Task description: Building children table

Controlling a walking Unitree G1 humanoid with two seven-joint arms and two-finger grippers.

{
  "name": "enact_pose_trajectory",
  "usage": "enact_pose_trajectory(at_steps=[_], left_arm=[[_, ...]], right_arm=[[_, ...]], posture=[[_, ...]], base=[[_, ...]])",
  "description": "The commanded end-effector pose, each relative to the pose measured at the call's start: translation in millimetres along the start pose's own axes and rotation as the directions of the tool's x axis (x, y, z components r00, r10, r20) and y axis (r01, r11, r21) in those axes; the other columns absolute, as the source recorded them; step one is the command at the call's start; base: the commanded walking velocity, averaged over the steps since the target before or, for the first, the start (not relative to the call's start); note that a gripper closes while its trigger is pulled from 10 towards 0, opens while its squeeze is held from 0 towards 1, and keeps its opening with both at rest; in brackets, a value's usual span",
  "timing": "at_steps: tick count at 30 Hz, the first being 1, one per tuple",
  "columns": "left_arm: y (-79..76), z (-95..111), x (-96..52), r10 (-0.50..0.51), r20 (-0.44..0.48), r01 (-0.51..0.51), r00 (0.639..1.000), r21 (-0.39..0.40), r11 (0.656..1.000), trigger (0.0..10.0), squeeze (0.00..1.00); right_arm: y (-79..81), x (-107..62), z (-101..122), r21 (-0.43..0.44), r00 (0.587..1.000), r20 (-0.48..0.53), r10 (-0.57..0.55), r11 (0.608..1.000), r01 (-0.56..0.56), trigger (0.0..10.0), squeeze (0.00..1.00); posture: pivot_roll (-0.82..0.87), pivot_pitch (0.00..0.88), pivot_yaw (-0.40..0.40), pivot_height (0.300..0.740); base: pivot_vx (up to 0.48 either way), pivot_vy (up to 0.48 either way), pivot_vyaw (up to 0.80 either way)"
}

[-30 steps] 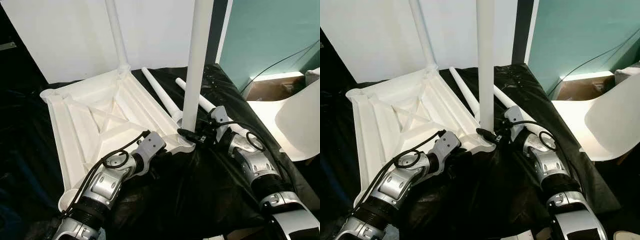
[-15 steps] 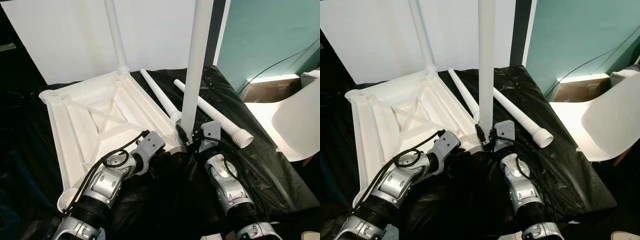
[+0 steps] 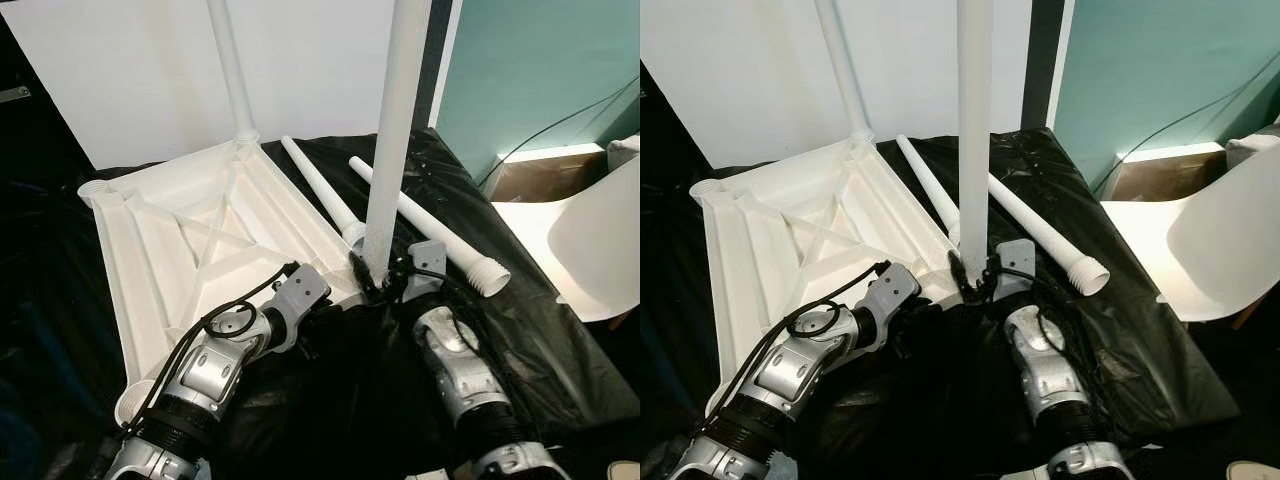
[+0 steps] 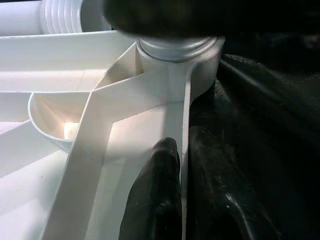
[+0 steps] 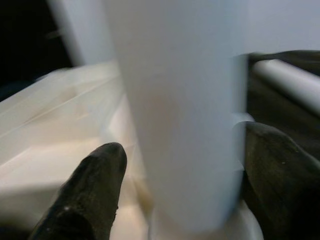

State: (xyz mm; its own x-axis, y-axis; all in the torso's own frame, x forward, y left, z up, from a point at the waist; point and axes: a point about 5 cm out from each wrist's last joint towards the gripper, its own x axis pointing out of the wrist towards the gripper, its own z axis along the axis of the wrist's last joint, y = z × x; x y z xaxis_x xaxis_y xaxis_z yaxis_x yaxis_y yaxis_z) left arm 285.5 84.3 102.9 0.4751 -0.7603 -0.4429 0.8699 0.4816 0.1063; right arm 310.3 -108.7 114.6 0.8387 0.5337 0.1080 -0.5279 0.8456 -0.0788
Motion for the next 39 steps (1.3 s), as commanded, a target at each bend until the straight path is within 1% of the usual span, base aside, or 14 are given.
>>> enact_pose_trajectory(at_steps=[1, 3, 9, 10, 11, 13, 21, 26, 27, 28, 31, 37, 38, 39], left_arm=[[-13.4, -37.4, 4.3, -0.057, -0.148, 0.043, 0.987, -0.097, 0.994, 10.0, 0.0], [-14.1, -36.7, 6.3, -0.059, -0.145, 0.045, 0.988, -0.097, 0.994, 10.0, 0.0], [-14.2, -36.8, 7.7, -0.058, -0.147, 0.044, 0.987, -0.092, 0.995, 10.0, 0.0], [-14.1, -36.8, 7.7, -0.056, -0.147, 0.043, 0.988, -0.092, 0.995, 10.0, 0.0], [-14.1, -36.8, 7.8, -0.054, -0.146, 0.041, 0.988, -0.092, 0.995, 10.0, 0.0], [-14.0, -36.9, 7.9, -0.053, -0.147, 0.039, 0.988, -0.092, 0.995, 10.0, 0.0], [-14.3, -38.3, 5.3, -0.047, -0.146, 0.033, 0.988, -0.097, 0.995, 10.0, 0.0], [-13.3, -39.1, 3.4, -0.04, -0.148, 0.025, 0.988, -0.099, 0.995, 10.0, 0.0], [-13.0, -38.7, 3.9, -0.037, -0.149, 0.022, 0.988, -0.099, 0.995, 10.0, 0.0], [-13.0, -38.7, 3.9, -0.037, -0.149, 0.022, 0.988, -0.099, 0.995, 10.0, 0.0], [-12.9, -37.9, 4.5, -0.037, -0.147, 0.022, 0.988, -0.098, 0.995, 10.0, 0.0], [-10.5, -39.2, 2.0, -0.031, -0.153, 0.016, 0.988, -0.095, 0.995, 10.0, 0.0], [-10.4, -40.3, 1.2, -0.029, -0.156, 0.015, 0.987, -0.095, 0.995, 10.0, 0.0], [-10.4, -40.9, 0.8, -0.029, -0.157, 0.014, 0.987, -0.095, 0.995, 10.0, 0.0]], right_arm=[[-2.3, 3.4, 5.8, -0.006, 0.994, 0.008, 0.107, 0.994, -0.107, 10.0, 0.0], [-10.0, 3.6, 9.0, -0.03, 0.974, -0.016, 0.225, 0.974, -0.225, 10.0, 0.0], [-15.8, 5.6, 8.8, -0.042, 0.933, -0.083, 0.351, 0.934, -0.355, 10.0, 0.0], [-17.0, 8.2, 8.2, -0.03, 0.922, -0.1, 0.374, 0.925, -0.379, 3.2, 0.0], [-17.8, 10.5, 7.3, -0.016, 0.914, -0.113, 0.39, 0.919, -0.394, 0.6, 0.0], [-17.2, 12.0, 7.0, -0.005, 0.904, -0.118, 0.411, 0.91, -0.415, 0.0, 0.0], [-10.8, 9.7, -0.8, 0.086, 0.875, -0.135, 0.465, 0.885, -0.457, 0.0, 0.0], [6.0, 3.5, -11.9, 0.149, 0.921, -0.1, 0.377, 0.921, -0.361, 0.0, 0.0], [10.3, -1.7, -20.5, 0.106, 0.998, -0.059, 0.019, 0.994, -0.013, 0.0, 0.0], [10.3, -1.7, -20.5, 0.106, 0.998, -0.059, 0.019, 0.994, -0.013, 0.0, 0.0], [2.2, -9.5, -24.8, 0.074, 0.971, -0.045, -0.236, 0.968, 0.239, 0.0, 0.0], [-20.6, -15.5, -24.6, 0.056, 0.914, -0.067, -0.4, 0.913, 0.404, 0.0, 0.0], [-20.1, -14.2, -24.1, 0.056, 0.919, -0.073, -0.388, 0.918, 0.392, 10.0, 0.0], [-16.4, -12.2, -23.0, 0.051, 0.931, -0.076, -0.358, 0.931, 0.362, 10.0, 0.0]], posture=[[0.04, 0.0, 0.043, 0.74], [0.03, 0.0, 0.04, 0.74], [0.03, 0.0, 0.033, 0.74], [0.03, 0.0, 0.033, 0.74], [0.03, 0.0, 0.03, 0.74], [0.03, 0.0, 0.03, 0.74], [0.05, 0.0, 0.024, 0.74], [0.05, 0.0, 0.021, 0.74], [0.06, 0.0, 0.022, 0.74], [0.06, 0.0, 0.022, 0.74], [0.06, 0.0, 0.023, 0.74], [0.06, 0.0, 0.022, 0.74], [0.06, 0.0, 0.021, 0.74], [0.06, 0.0, 0.021, 0.74]], base=[[0.0, 0.0, 0.0], [0.0, 0.0, 0.0], [0.0, 0.0, 0.0], [0.0, 0.0, 0.0], [0.0, 0.0, 0.0], [0.0, 0.0, 0.0], [0.0, 0.0, 0.0], [0.0, 0.0, 0.0], [0.0, 0.0, 0.0], [0.0, 0.0, 0.0], [0.0, 0.0, 0.0], [0.0, 0.0, 0.0], [0.0, 0.0, 0.0], [0.0, 0.0, 0.0]])
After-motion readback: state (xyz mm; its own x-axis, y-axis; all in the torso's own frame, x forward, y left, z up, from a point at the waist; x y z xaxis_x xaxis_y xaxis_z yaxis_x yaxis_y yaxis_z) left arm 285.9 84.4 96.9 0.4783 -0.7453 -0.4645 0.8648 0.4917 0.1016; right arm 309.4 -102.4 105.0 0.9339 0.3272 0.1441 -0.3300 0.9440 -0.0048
